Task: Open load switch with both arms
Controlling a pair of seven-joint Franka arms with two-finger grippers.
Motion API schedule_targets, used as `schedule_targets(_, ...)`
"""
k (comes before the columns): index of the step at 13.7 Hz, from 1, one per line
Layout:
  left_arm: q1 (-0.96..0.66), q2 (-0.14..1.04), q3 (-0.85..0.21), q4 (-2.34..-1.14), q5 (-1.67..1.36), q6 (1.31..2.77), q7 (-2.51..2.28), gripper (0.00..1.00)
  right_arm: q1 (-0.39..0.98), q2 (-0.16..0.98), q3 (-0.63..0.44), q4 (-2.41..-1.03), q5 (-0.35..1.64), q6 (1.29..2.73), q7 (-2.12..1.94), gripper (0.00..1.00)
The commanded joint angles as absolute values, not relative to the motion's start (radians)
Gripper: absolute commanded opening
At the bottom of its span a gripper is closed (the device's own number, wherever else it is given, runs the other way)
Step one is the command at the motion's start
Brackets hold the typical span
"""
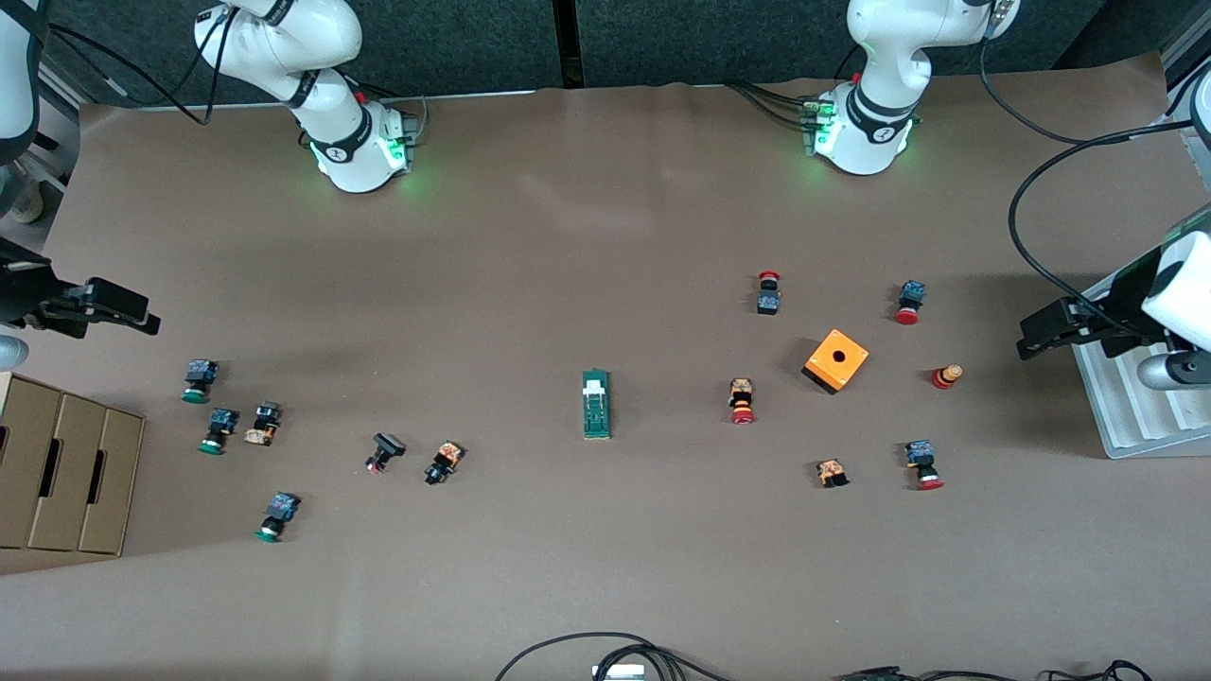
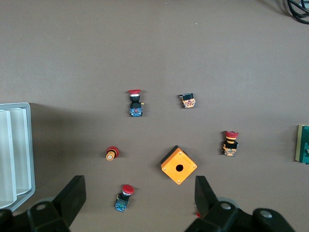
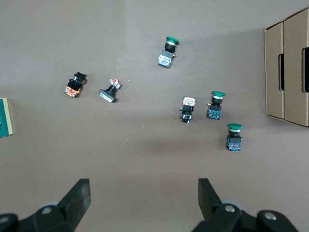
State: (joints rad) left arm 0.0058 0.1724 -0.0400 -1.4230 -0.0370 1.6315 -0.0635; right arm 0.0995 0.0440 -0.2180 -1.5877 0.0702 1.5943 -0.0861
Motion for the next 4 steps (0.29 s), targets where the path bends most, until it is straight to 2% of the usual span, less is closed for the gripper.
schedule_targets(1,0.012,0.164,-0.043,-1.413,-0.049,1.595,-0.046,1.0,0.104,0.049,-0.219,-1.58,0.046,1.592,-0.084,0.99)
schedule_targets(4,0.002,0.143,-0.051,-1.408,-0.04,1.592,-0.043,1.0,0.104,0.049,-0.219,-1.58,0.045,1.588,-0.086,0.99)
